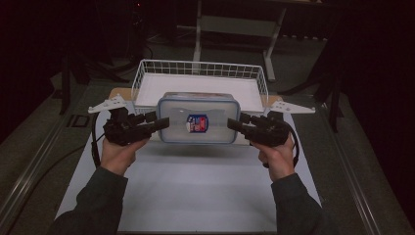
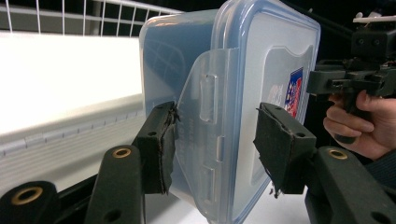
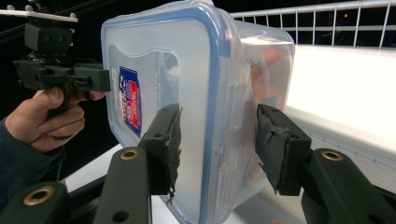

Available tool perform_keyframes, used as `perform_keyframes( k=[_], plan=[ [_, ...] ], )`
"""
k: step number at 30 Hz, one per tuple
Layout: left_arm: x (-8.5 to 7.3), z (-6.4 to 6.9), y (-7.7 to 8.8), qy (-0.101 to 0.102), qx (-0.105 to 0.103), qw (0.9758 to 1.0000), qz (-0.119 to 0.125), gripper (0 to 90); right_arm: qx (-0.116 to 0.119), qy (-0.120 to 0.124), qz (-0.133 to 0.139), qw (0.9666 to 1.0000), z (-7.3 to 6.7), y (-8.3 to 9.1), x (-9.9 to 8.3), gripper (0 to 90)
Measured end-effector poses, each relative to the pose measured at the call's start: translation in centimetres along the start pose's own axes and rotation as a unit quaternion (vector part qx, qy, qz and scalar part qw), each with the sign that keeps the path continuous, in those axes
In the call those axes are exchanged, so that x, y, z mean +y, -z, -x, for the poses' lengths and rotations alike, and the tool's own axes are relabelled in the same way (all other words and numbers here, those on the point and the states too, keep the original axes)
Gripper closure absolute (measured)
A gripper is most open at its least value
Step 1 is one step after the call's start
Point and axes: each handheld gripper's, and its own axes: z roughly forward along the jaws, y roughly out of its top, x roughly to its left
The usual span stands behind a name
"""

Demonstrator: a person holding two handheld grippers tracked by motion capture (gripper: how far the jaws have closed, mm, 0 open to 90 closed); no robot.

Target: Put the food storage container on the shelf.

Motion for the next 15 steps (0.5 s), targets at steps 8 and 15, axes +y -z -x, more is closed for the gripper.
perform_keyframes(
  k=[8, 15],
  plan=[
    [1.3, -0.8, -0.4, 0.012, -0.008, 0.9999, 0.008, 49.0, -0.005, 0.009, 0.008, 0.9999, 0.3, -0.3, 1.8, 51.4],
    [2.4, -1.3, -0.7, 0.006, -0.004, 0.9999, 0.014, 48.9, -0.004, 0.008, 0.008, 0.9999, 0.9, -0.8, 2.8, 51.4]
  ],
)
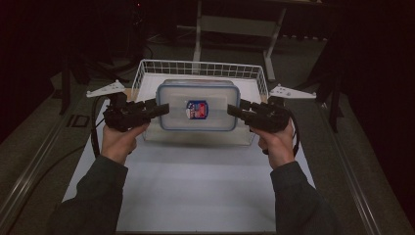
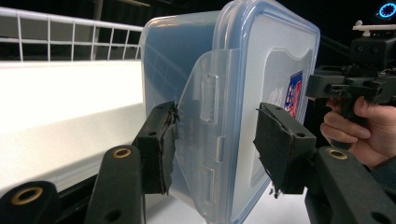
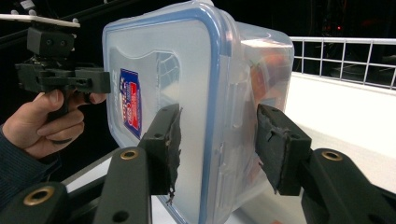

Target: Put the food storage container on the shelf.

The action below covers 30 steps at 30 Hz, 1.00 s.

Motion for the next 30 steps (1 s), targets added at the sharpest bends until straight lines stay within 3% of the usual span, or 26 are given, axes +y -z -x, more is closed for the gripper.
perform_keyframes(
  k=[4, 12, 21, 30],
  plan=[
    [0.8, -0.3, -0.3, -0.005, 0.001, 1.0, 0.003, 49.0, 0.0, 0.001, 0.004, 1.0, 0.4, -0.3, 0.5, 51.4],
    [1.7, -1.7, -1.4, 0.003, -0.006, 1.0, 0.007, 49.0, -0.008, -0.003, 0.008, 0.9999, 1.4, -0.9, 1.5, 51.4],
    [2.1, -3.7, -2.8, 0.028, -0.006, 0.9995, 0.014, 49.0, -0.011, -0.03, 0.011, 0.9994, 3.3, -2.3, 1.7, 51.4],
    [2.2, -5.3, -4.1, 0.054, 0.005, 0.9985, 0.002, 48.8, -0.019, -0.057, 0.005, 0.9982, 4.9, -3.7, 1.4, 51.0]
  ],
)
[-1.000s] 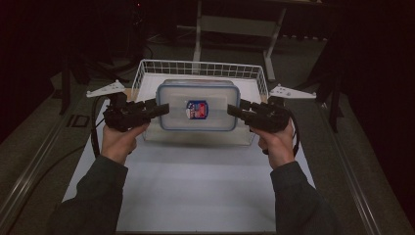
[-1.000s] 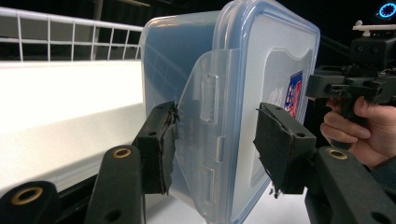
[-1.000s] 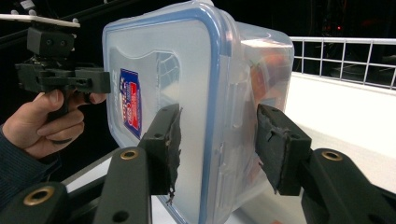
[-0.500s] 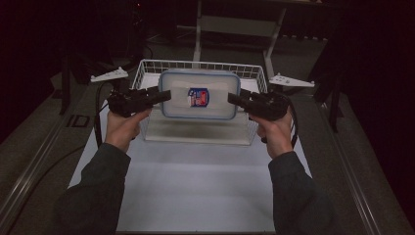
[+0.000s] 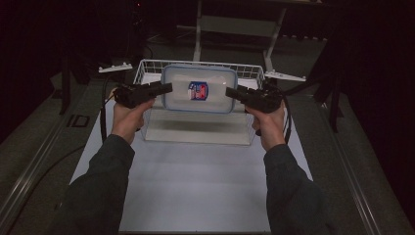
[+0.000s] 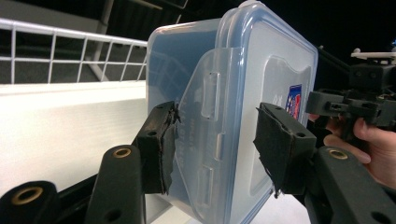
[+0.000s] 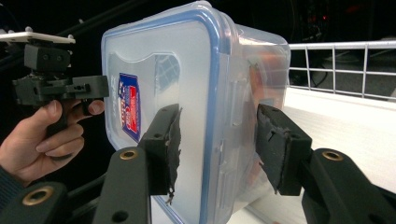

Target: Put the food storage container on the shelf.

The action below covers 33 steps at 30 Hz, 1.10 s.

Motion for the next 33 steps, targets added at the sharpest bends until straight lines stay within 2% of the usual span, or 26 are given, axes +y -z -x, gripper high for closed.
perform_keyframes(
  k=[4, 5, 7, 11, 15, 19, 23, 24, 25, 27, 28, 29, 30, 33],
  plan=[
    [0.2, -0.2, -0.3, 0.004, 0.0, 1.0, 0.003, 48.8, -0.002, -0.003, -0.002, 1.0, 0.3, -0.3, 0.0, 50.9],
    [0.2, -0.4, -0.4, 0.014, -0.001, 0.9999, 0.005, 48.7, -0.002, -0.008, -0.002, 1.0, 0.5, -0.3, 0.0, 50.9],
    [0.2, -0.4, -0.5, 0.018, 0.0, 0.9998, 0.006, 48.7, -0.005, -0.011, -0.001, 0.9999, 0.5, -0.3, 0.0, 50.7],
    [0.4, -0.4, -0.7, 0.026, 0.008, 0.9996, 0.009, 48.3, -0.008, -0.019, 0.002, 0.9998, 0.6, -0.5, 0.1, 50.4],
    [0.5, -0.4, -0.8, 0.026, 0.018, 0.9994, 0.013, 48.1, -0.012, -0.019, 0.003, 0.9997, 0.6, -0.6, 0.2, 49.9],
    [0.4, -0.9, -1.2, 0.041, 0.013, 0.9987, 0.028, 48.2, -0.021, -0.017, 0.0, 0.9996, 0.6, -0.8, 0.4, 48.9],
    [0.3, -1.0, -1.5, 0.048, 0.018, 0.9979, 0.038, 47.9, -0.033, -0.017, 0.002, 0.9993, 0.7, -1.0, 0.5, 47.9],
    [0.3, -1.0, -1.6, 0.049, 0.023, 0.9979, 0.037, 47.7, -0.039, -0.015, 0.002, 0.9991, 0.7, -1.1, 0.5, 48.3],
    [0.2, -1.0, -1.7, 0.045, 0.033, 0.9979, 0.034, 46.7, -0.048, -0.011, -0.005, 0.9988, 0.7, -1.2, 0.5, 52.4],
    [0.1, -1.1, -1.9, 0.046, 0.058, 0.9967, 0.034, 42.8, -0.072, 0.005, -0.021, 0.9972, 0.5, -1.6, 0.4, 48.9],
    [0.1, -1.3, -1.9, 0.046, 0.072, 0.9956, 0.038, 43.9, -0.078, 0.005, -0.024, 0.9967, 0.5, -1.8, 0.3, 48.4],
    [0.1, -1.3, -1.9, 0.046, 0.072, 0.9956, 0.038, 48.9, -0.078, 0.005, -0.024, 0.9967, 0.5, -1.8, 0.3, 48.4],
    [0.0, -1.4, -2.0, 0.053, 0.087, 0.994, 0.038, 46.9, -0.081, -0.011, -0.012, 0.9966, 0.6, -2.0, 0.3, 48.9],
    [0.1, -1.3, -2.0, 0.049, 0.098, 0.9931, 0.042, 47.6, -0.097, 0.016, -0.036, 0.9945, 0.3, -2.7, -0.1, 44.6]
  ],
)
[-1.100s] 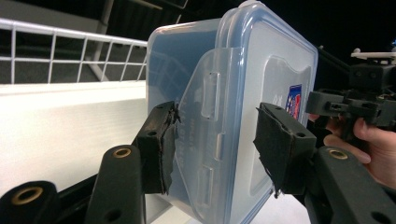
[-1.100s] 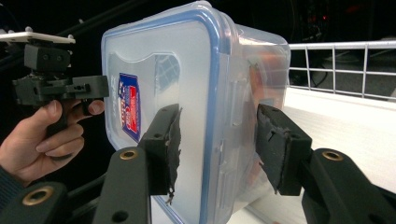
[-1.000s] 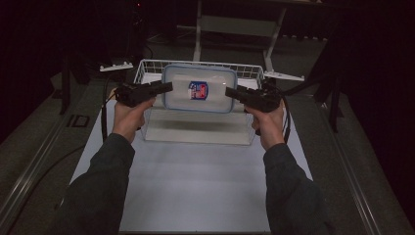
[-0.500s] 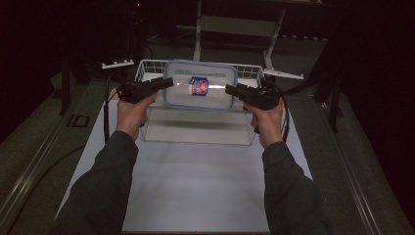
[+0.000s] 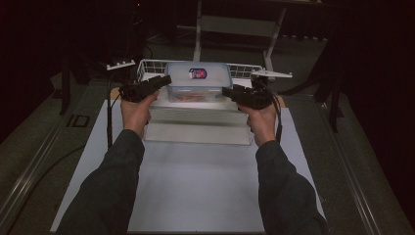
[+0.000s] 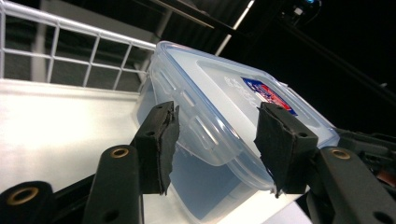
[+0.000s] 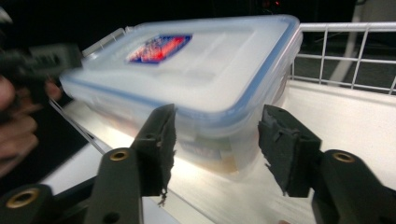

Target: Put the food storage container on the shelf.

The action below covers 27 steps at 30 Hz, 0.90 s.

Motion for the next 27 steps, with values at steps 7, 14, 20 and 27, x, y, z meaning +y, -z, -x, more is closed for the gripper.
perform_keyframes(
  k=[7, 14, 20, 27],
  plan=[
    [0.1, 0.5, 1.1, -0.038, 0.011, 0.9992, -0.011, 46.2, -0.011, 0.045, -0.001, 0.999, -1.0, 0.9, 0.0, 46.0],
    [0.4, 0.8, 2.8, -0.069, 0.017, 0.9971, -0.029, 45.1, -0.029, 0.136, -0.044, 0.9893, -2.8, 2.0, -0.5, 43.6],
    [-0.3, 1.4, 4.3, -0.09, 0.005, 0.9954, -0.034, 44.9, -0.021, 0.155, -0.054, 0.9862, -3.6, 3.2, -1.1, 42.1],
    [-2.8, 3.1, 6.8, -0.152, -0.001, 0.9868, -0.057, 44.0, -0.006, 0.179, -0.06, 0.9821, -4.5, 4.6, -2.3, 40.7]
  ],
)
